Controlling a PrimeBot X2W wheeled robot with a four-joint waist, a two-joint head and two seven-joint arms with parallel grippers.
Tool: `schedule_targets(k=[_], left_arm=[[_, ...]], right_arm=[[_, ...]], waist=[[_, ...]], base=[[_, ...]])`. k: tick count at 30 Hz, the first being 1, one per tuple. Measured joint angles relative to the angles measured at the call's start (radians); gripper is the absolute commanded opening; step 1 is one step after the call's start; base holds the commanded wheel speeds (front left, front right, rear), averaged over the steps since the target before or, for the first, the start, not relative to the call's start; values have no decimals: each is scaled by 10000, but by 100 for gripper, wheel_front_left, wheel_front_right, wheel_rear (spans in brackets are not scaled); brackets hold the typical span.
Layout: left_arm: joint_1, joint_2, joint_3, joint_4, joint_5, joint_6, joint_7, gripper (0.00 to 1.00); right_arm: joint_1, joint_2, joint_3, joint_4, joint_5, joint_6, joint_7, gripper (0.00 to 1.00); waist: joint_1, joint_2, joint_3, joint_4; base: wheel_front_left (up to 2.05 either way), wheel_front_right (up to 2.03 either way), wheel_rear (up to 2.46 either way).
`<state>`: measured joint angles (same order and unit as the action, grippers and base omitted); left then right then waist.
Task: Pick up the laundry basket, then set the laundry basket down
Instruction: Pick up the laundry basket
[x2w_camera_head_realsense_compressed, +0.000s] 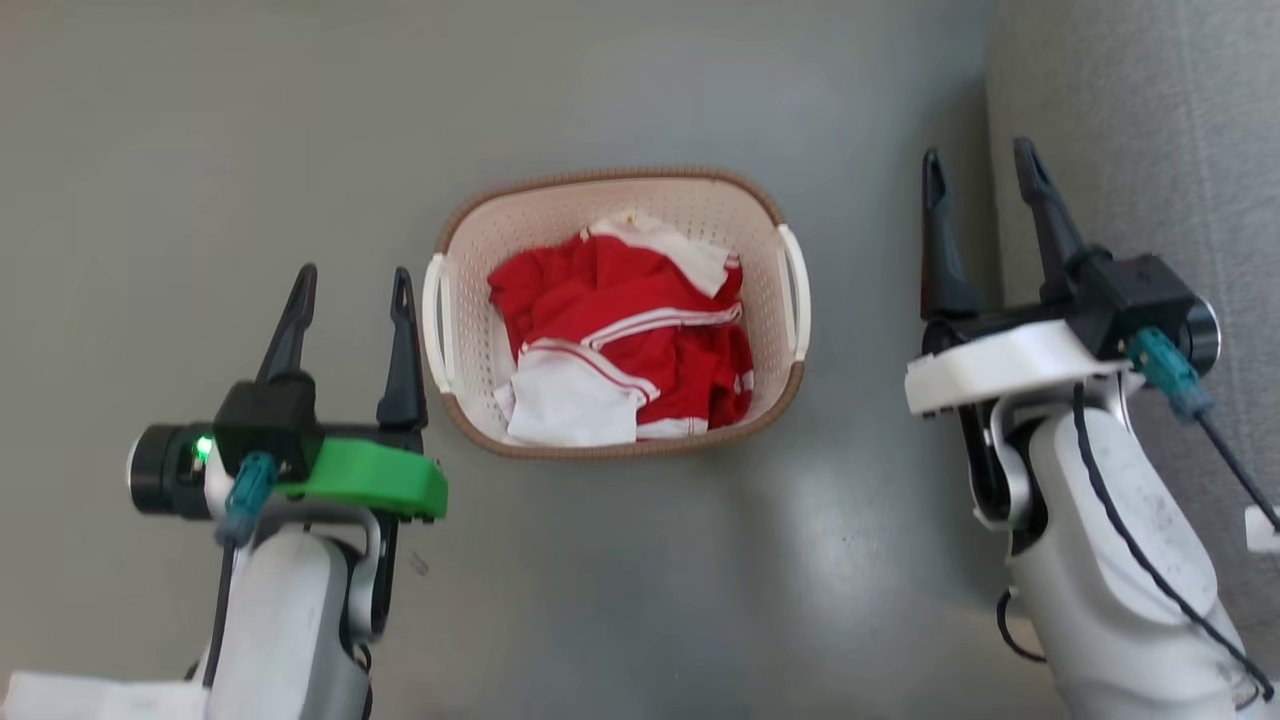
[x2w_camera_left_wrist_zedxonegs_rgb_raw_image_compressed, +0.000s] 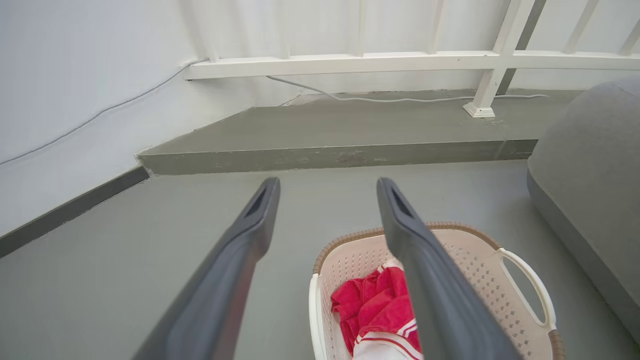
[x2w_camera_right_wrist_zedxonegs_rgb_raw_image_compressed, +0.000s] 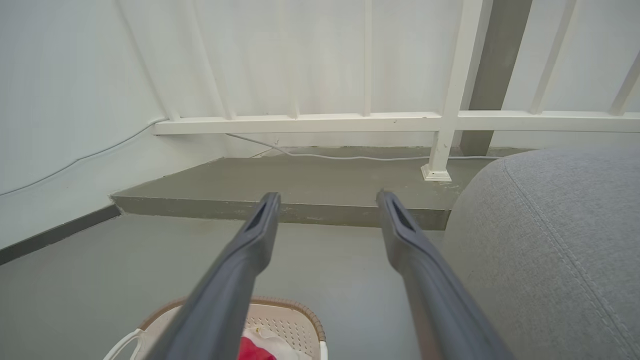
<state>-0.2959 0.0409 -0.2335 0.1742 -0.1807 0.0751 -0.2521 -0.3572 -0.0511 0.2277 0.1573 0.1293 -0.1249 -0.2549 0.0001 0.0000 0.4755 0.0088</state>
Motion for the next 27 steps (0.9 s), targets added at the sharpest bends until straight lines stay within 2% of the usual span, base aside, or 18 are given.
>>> schedule_targets(k=[19,27], left_arm=[[-2710,-128,-355,3083,-355,-148,4,100],[-3992,-171,-593,3831,-504,-259,2,100]], right_arm=[[-2335,-107,79,2278,94,12,0,100],[-3286,-119,424,3101,219,13,0,100]], waist=[[0,0,2559,228],[0,0,3698,341]], base=[[0,0,0],[0,0,0]])
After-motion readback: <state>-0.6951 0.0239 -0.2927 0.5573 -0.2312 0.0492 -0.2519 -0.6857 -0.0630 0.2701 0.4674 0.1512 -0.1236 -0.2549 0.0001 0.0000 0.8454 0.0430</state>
